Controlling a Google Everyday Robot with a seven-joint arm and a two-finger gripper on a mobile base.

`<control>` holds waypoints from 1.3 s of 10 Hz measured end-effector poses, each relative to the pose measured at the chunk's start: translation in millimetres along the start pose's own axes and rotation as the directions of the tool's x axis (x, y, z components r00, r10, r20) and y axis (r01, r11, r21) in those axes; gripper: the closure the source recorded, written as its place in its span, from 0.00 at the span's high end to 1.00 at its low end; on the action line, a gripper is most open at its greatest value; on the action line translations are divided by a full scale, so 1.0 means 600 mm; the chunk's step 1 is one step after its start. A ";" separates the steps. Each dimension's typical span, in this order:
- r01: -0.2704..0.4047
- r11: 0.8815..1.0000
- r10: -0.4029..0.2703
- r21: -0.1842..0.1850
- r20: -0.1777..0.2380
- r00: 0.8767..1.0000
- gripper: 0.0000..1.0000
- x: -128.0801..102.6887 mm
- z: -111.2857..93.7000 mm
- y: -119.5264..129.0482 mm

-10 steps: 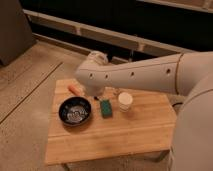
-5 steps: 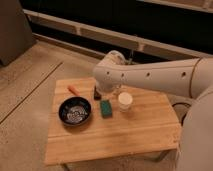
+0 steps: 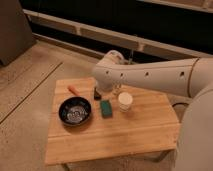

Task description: Push the eraser across the table

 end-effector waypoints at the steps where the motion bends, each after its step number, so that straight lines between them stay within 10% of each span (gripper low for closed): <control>1: -0.012 1.000 0.012 0.007 -0.005 1.000 0.03 -0.026 0.018 0.002; 13: -0.076 0.995 0.088 0.059 -0.239 0.967 0.03 -0.100 0.256 0.079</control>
